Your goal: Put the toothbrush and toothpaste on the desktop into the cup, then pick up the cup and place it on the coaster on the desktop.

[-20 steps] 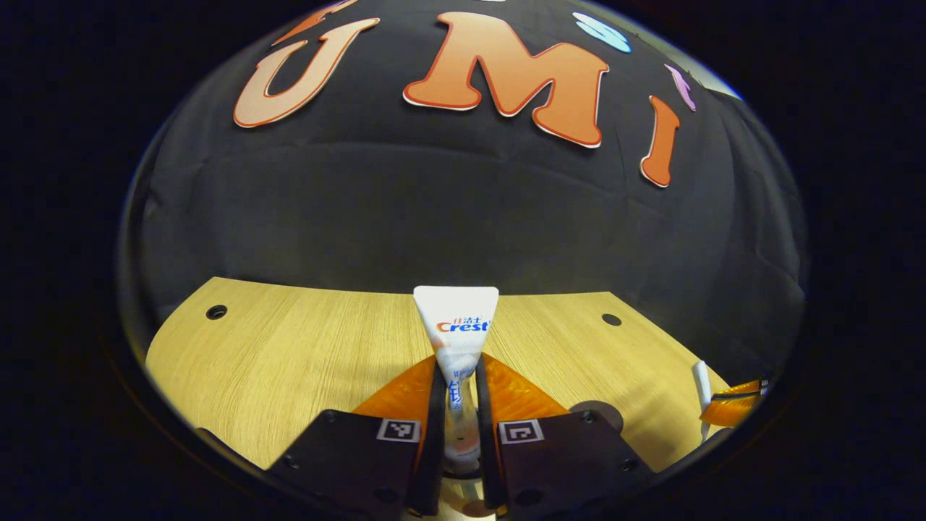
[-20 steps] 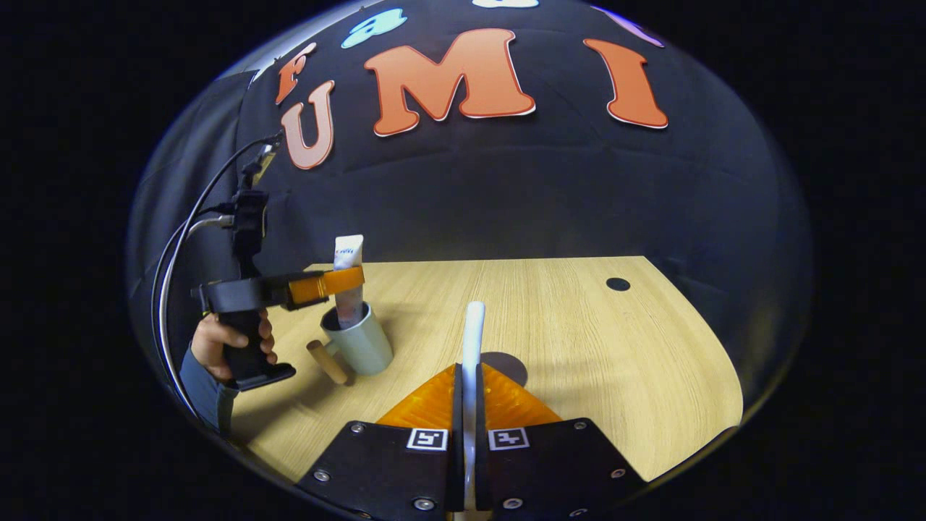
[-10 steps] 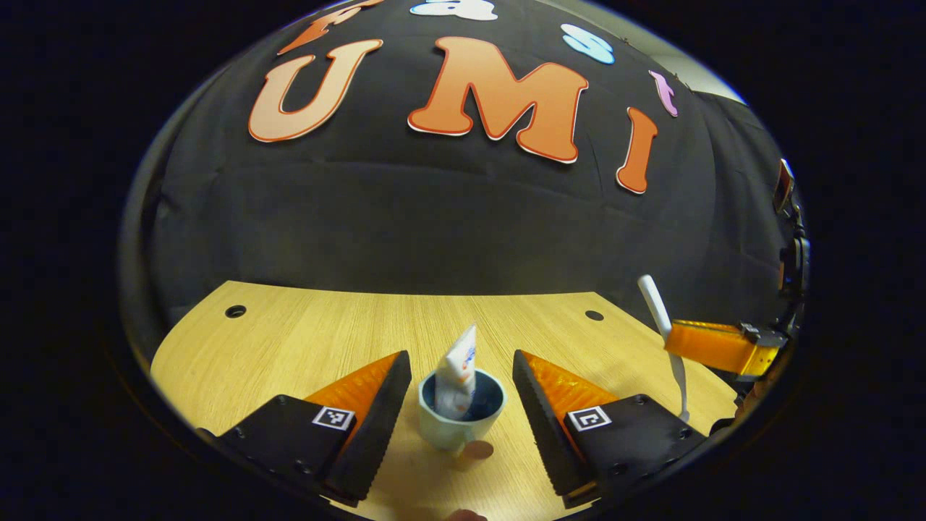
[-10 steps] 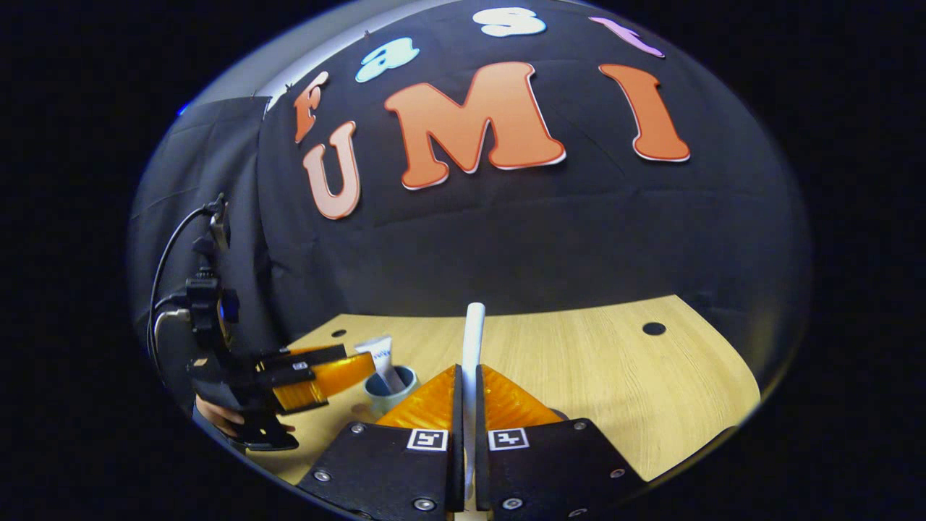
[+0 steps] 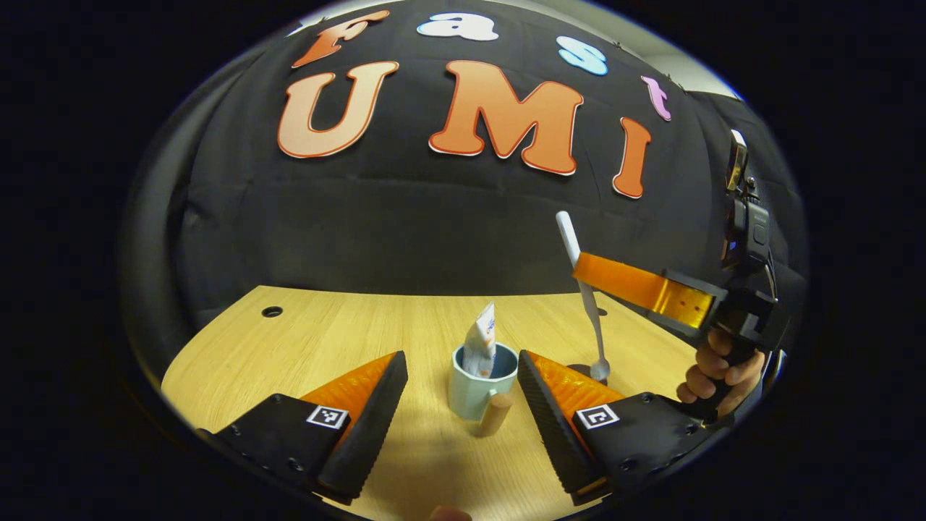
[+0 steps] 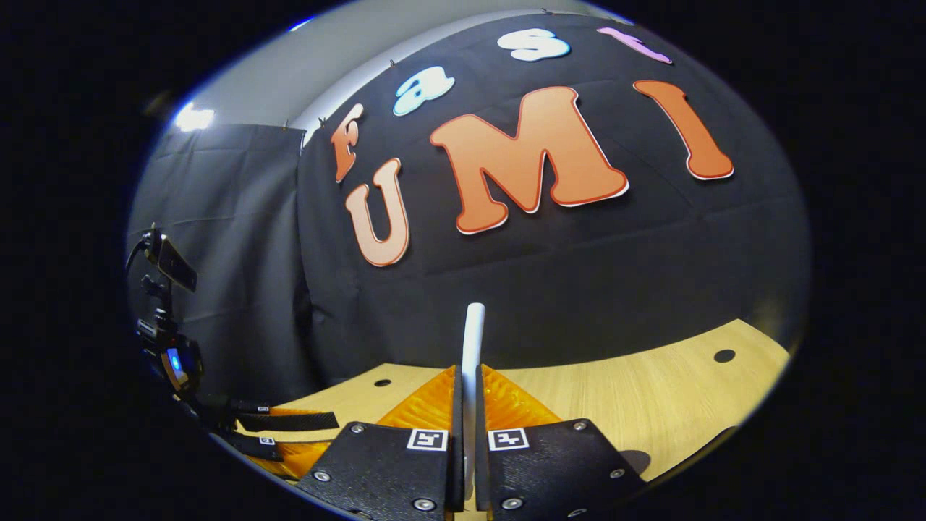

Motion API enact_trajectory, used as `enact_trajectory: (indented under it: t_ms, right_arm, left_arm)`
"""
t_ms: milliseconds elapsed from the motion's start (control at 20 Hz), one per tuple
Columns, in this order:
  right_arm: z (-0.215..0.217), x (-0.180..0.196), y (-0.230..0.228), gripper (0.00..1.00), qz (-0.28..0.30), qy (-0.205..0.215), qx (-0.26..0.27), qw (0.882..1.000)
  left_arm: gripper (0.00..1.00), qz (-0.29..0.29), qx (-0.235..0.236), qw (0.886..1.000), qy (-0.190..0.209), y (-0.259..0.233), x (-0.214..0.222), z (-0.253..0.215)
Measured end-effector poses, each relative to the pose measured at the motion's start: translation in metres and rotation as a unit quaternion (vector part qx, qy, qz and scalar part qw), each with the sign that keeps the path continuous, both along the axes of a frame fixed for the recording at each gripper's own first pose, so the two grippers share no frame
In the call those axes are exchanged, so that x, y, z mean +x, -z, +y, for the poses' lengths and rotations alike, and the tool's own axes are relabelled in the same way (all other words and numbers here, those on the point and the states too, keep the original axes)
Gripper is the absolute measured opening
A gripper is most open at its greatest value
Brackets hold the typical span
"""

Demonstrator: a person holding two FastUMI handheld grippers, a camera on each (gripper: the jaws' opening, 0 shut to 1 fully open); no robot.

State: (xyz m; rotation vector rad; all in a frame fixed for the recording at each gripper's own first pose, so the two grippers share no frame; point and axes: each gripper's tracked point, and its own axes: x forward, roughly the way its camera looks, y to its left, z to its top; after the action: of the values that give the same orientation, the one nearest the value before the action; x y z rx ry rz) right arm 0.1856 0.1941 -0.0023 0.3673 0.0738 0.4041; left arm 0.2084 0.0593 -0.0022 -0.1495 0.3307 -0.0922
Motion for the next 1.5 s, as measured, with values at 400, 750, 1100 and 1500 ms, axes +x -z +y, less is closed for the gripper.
enact_trajectory:
  t_ms: [400, 750, 1100, 1500]
  right_arm:
    - [0.022, 0.033, -0.006, 0.06, -0.078, -0.001, 0.077, 0.994]
    - [0.043, 0.052, 0.028, 0.06, -0.079, 0.007, 0.066, 0.995]
    - [0.042, 0.046, 0.048, 0.09, -0.067, 0.004, 0.037, 0.997]
    - [-0.013, 0.017, 0.026, 0.34, -0.053, 0.012, -0.024, 0.998]
  left_arm:
    - [0.99, -0.007, -0.012, 0.999, -0.046, 0.001, -0.02, 0.027]
    - [0.99, -0.002, -0.013, 0.998, -0.065, 0.01, -0.024, 0.042]
    - [0.99, 0.003, -0.012, 0.999, -0.048, 0.013, -0.014, 0.033]
    - [0.99, 0.021, 0.019, 1.0, 0.012, 0.0, 0.016, -0.011]
